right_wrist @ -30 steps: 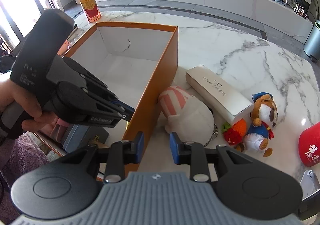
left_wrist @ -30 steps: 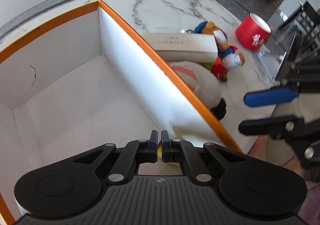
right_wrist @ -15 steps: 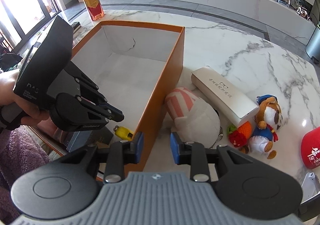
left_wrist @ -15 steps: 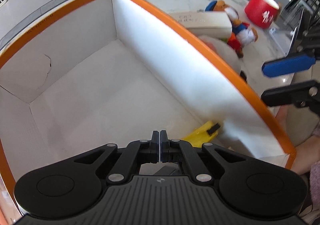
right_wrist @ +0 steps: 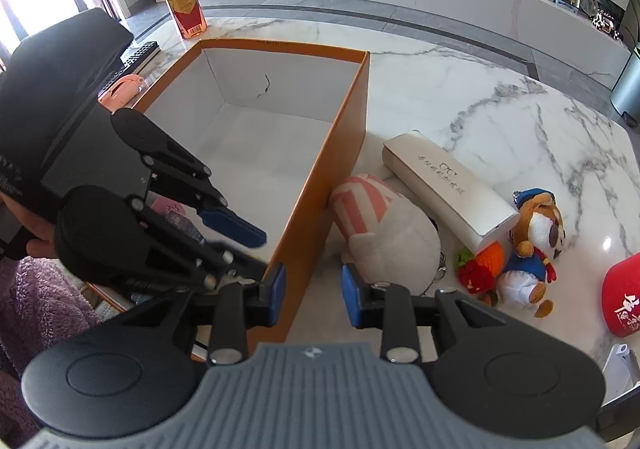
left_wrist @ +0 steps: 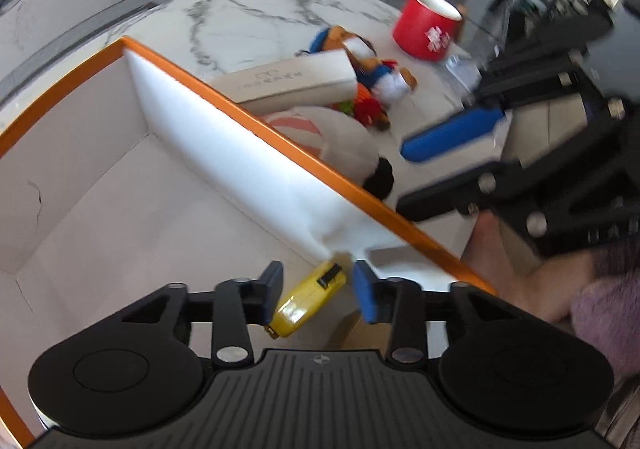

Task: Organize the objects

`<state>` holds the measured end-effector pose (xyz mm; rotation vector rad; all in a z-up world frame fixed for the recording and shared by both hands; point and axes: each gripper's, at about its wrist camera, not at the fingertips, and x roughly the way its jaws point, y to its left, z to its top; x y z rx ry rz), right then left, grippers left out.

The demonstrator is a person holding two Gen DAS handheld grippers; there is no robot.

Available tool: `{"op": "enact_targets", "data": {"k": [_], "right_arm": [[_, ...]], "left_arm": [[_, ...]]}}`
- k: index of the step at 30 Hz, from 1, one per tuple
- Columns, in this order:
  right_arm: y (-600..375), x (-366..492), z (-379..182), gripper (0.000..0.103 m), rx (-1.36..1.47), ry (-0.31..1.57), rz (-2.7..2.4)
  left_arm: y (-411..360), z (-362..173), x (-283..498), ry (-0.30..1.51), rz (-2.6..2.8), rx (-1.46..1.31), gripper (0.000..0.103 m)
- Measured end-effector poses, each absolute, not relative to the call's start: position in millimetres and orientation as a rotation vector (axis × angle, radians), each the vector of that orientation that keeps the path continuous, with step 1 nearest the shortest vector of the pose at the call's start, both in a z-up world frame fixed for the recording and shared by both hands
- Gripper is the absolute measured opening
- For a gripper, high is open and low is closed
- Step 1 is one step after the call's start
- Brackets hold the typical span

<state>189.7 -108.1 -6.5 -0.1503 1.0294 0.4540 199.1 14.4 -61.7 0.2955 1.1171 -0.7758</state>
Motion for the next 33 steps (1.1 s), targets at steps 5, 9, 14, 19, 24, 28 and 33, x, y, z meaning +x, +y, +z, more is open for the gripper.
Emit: {"op": "enact_targets", "data": {"k": [5,9,14,19,24,28,33], "right_arm": [[-107.4,191.3,-8.1,0.035,-0.147,1.032,0.454],[-106.4,192.6,-9.3,0.035,-0.149,1.033,0.455],[-106.9,196.3,-10.6,0.035,-0.15,1.039,0.45],[-104.4,201.3,-12.9,0.035,-0.158,1.042,0.448],[-100.6,206.4,-17.4,0.035,-0.168,1.051,0.439],[-98.0,210.3,-19.2,0.035,-0.171,1.057,0.425],[-96.1,209.2,-18.7,0.035,-0.185,1.052,0.418]], "left_arm": [[10.9,-75.0,200.4,1.15,-0.76,0.371,0.049],[15.7,-80.3,212.9,1.183,-0.787,0.277,0.033],[27.8,-84.5,233.4,1.23,-0.782,0.149,0.023],[35.7,-88.4,245.5,1.291,-0.734,0.138,0.025],[48.4,-93.2,253.8,1.351,-0.708,0.105,0.027],[48.4,-105.6,258.0,1.438,-0.658,0.076,0.039],[47.1,-117.4,258.6,1.481,-0.649,0.003,0.045]]}}
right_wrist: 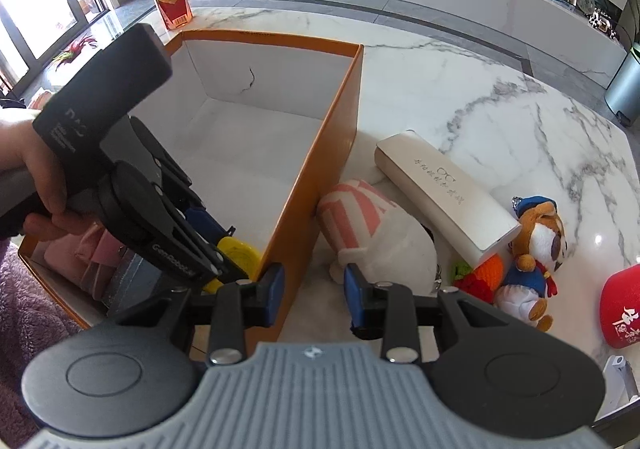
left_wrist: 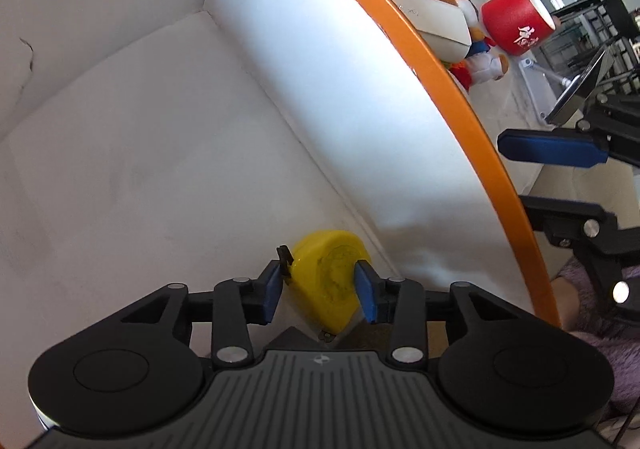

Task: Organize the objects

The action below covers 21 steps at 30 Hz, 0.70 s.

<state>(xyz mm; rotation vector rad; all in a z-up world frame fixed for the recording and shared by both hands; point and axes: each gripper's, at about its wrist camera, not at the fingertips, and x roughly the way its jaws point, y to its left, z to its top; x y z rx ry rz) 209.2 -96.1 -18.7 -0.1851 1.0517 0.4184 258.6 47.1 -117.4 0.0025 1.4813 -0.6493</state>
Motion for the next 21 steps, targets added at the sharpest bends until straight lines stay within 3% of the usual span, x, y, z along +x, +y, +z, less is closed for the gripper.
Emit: {"op": "enact_targets", "data": {"k": [12,21], "right_arm": [[-96.4,203.4,-13.5,0.035,-0.195,1.048,0.414],[-108.5,182.0,9.3,0.037,-0.191,1.001,0.38]], "left_arm": [[37.9,-107.4,244.4,1.455,-0.63,0.056,0.057],[42.0,-22.1,208.0,1.155,-0.641,0.086,0.057]]}}
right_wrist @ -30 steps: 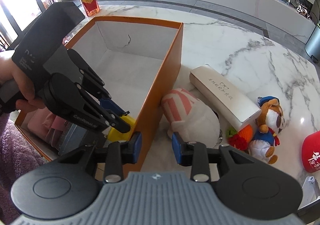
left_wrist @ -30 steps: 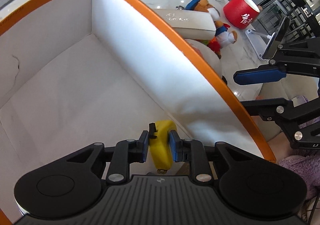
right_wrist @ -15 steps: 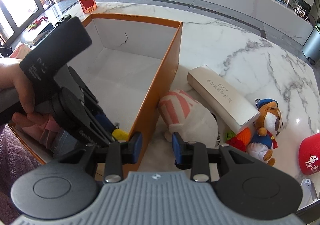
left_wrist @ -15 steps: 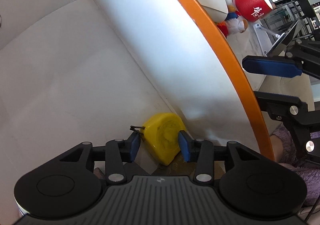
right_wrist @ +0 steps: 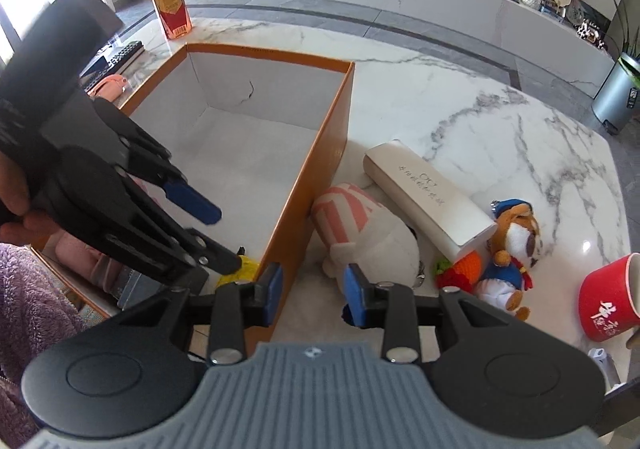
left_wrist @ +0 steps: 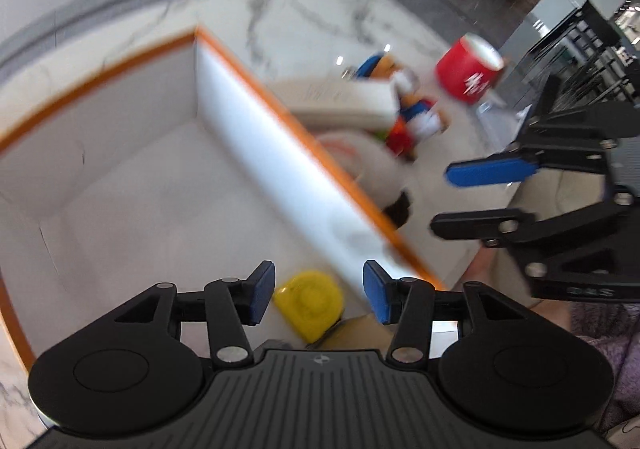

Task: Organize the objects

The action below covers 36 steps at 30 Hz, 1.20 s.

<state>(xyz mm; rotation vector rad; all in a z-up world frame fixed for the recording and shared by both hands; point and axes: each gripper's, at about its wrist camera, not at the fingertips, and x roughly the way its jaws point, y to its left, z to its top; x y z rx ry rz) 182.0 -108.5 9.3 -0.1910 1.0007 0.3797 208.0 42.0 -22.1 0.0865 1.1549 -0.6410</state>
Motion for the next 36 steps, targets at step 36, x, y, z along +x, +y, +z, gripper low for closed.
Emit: {"op": "enact_targets", "data": {"k": [36], "right_arm": [[-262.0,182.4,-74.5,0.073,0.123,0.938,0.325]], "left_arm": [[-143.6,-132.1,160.0,0.65,-0.756,1.709,0.083]]}}
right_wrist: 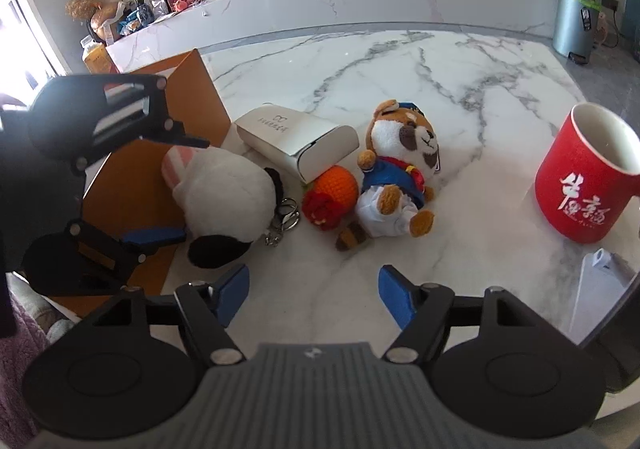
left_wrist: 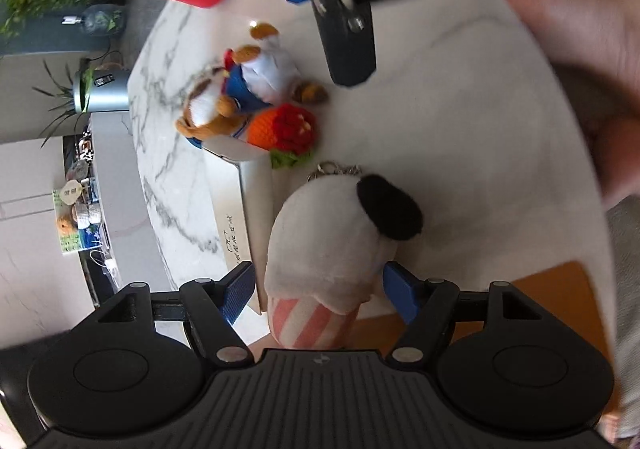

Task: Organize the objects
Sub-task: 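Grasp the white panda plush with the left tool while the right tool grasps the brown dog plush, then carry the panda plush with the left tool while the right tool carries the dog plush over the orange box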

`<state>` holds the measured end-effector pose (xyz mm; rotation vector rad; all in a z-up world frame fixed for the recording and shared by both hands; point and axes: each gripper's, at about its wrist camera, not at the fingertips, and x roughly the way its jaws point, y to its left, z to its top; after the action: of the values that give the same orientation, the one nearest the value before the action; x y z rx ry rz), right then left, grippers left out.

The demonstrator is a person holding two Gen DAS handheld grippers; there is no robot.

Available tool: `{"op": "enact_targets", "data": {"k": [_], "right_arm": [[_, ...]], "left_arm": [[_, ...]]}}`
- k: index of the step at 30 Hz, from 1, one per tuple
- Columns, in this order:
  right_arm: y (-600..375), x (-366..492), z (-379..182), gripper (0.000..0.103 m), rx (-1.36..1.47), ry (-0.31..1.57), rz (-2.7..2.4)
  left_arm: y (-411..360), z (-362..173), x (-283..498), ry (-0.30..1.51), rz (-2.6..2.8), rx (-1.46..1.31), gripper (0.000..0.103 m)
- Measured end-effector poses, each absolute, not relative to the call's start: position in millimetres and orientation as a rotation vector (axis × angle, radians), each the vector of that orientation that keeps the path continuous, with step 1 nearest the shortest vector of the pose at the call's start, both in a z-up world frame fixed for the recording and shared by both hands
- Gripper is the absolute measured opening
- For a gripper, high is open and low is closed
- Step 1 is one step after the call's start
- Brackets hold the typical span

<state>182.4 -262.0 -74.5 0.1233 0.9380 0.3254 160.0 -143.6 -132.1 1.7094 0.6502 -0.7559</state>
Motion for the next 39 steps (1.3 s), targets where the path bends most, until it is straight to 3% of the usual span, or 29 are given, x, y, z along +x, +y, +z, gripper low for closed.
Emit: {"op": "enact_targets", "data": {"k": [3,8,13,16,20,26,34,36,37,39], "right_arm": [[-270.1,187.4,-82.7,0.075,0.148,0.932,0.319],[-286.3,195.8,-91.8,0.075,0.232,0.913,0.273],[-295.4,203.5,-91.5,0.074,0.298,0.86,0.211],[-297.2,211.6,-89.5,0.065,0.301,0.852,0.185],[-297.9,221.6,-89.8,0.065,0.257,0.838,0.139],[-292.5,245.3,-94.6,0.064,0.228,0.828,0.165],[-297.8,258.6,-115.5,0.063,0.297,0.859,0.18],[-301.2,259.3,-118.4,0.06,0.322,0.863,0.189],[-302.1,260.2,-120.9,0.051,0.332,0.879,0.193],[-303.6,258.0,-123.8,0.048,0.362,0.891,0.204]], "left_arm": [[-146.0,-137.9,167.0,0.68,-0.775,1.71,0.083],[-155.5,-135.1,180.0,0.782,-0.732,1.576,0.075],[-155.2,-103.1,210.8,0.967,-0.642,1.138,0.07],[-147.5,-85.5,228.6,1.066,-0.559,0.846,0.069],[-131.9,-78.1,246.0,1.203,-0.428,0.48,0.069],[-111.9,-75.2,242.6,1.188,-0.315,0.233,0.069],[-105.7,-82.5,242.4,1.149,-0.266,0.132,0.069],[-104.6,-83.2,242.5,1.145,-0.262,0.129,0.069],[-103.6,-82.8,242.3,1.143,-0.26,0.125,0.069],[-100.5,-82.6,242.2,1.14,-0.257,0.111,0.069]]}}
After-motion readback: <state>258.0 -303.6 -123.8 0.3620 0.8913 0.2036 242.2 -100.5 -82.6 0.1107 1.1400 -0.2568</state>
